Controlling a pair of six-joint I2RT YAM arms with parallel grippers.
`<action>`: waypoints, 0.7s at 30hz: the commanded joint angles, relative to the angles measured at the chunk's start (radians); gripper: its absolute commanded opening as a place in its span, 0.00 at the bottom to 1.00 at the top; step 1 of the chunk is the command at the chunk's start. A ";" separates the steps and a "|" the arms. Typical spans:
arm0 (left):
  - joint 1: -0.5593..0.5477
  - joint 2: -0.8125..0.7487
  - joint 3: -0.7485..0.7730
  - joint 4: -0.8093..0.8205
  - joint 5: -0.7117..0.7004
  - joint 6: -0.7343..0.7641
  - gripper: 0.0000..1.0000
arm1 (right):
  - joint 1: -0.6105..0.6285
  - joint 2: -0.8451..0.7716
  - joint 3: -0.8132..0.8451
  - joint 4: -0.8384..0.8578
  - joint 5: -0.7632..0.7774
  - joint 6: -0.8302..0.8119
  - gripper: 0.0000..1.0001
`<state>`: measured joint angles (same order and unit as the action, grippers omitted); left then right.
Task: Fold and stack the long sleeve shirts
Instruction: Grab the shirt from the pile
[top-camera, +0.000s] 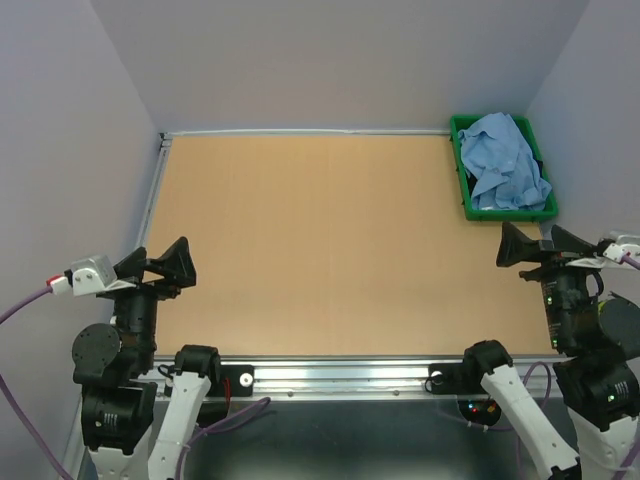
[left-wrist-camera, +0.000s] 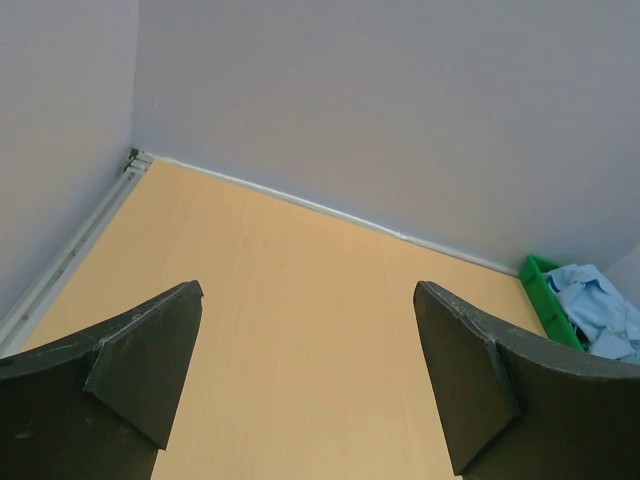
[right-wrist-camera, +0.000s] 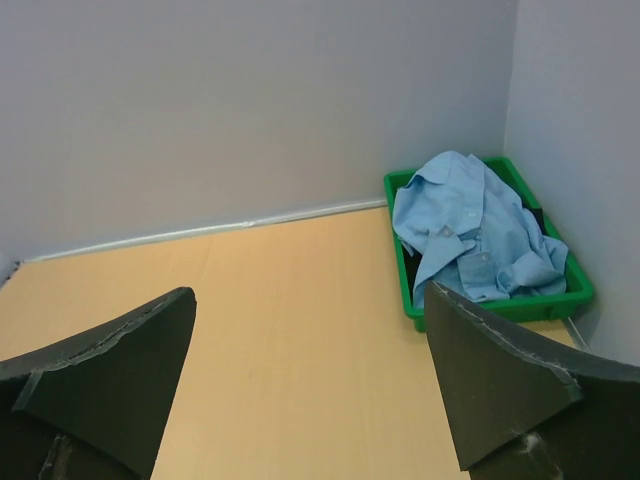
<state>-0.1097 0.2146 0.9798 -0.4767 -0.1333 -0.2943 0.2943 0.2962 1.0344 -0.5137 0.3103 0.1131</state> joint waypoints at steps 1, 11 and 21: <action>0.004 0.046 0.003 -0.019 0.026 -0.034 0.99 | -0.003 0.041 -0.022 0.004 0.013 0.022 1.00; 0.004 0.163 0.100 -0.201 0.121 -0.056 0.99 | -0.003 0.432 0.062 0.001 0.081 0.106 1.00; -0.064 0.160 0.097 -0.203 0.247 -0.086 0.99 | -0.036 0.958 0.321 -0.017 0.374 0.142 1.00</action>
<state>-0.1406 0.3794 1.0580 -0.7029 0.0460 -0.3630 0.2920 1.1500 1.2194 -0.5446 0.5274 0.2379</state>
